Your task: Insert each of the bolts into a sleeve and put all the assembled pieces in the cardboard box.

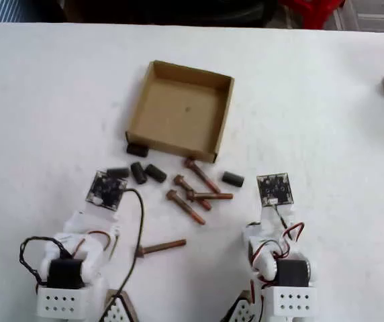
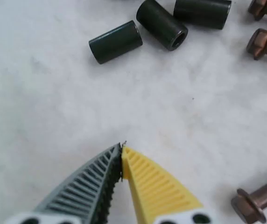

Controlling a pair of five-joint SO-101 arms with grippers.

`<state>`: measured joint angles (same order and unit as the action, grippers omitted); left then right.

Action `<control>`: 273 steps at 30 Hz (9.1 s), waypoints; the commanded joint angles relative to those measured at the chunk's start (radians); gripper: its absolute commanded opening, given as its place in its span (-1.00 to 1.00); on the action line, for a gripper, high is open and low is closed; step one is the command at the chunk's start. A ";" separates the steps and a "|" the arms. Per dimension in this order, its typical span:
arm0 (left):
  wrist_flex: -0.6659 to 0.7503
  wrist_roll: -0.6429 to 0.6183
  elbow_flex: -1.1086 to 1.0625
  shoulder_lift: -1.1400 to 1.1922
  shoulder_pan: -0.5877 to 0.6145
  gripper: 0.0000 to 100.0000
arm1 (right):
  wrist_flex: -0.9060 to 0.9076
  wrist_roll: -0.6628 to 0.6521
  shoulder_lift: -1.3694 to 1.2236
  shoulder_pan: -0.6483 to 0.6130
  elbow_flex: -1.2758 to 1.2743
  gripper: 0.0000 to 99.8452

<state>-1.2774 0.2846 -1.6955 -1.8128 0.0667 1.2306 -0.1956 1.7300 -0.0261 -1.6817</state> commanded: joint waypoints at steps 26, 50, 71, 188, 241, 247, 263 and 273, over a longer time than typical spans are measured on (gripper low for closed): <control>-0.006 0.002 0.003 -0.008 -0.015 -0.95 | -0.018 -0.009 0.004 -0.007 -0.006 -0.96; 0.209 0.006 0.006 -0.008 -0.015 -0.95 | -0.016 -0.009 0.004 0.005 0.035 -0.96; 0.249 -0.132 0.364 0.223 0.077 -0.95 | -0.025 -0.299 0.004 0.085 0.075 -0.96; -0.075 0.387 0.611 1.110 -0.673 -0.96 | -0.352 -0.396 -1.814 -0.076 1.149 -0.96; 0.245 -0.087 0.829 1.666 -0.444 -0.96 | -0.337 -0.396 -1.836 -0.085 1.169 -0.96; 0.258 -0.250 0.941 1.702 -0.332 -0.96 | -0.337 -0.396 -1.836 -0.085 1.169 -0.96; 0.278 -0.542 1.008 1.500 -0.341 -0.95 | -0.337 -0.405 -1.836 -0.087 1.168 -0.96; 0.410 -0.695 0.689 1.267 -0.456 -0.30 | -0.337 -0.407 -1.839 -0.093 1.171 -0.96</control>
<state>-0.9091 -0.3276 -0.9513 -0.4994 -0.3076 0.8869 -0.5869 -0.1082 -0.1120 -0.5508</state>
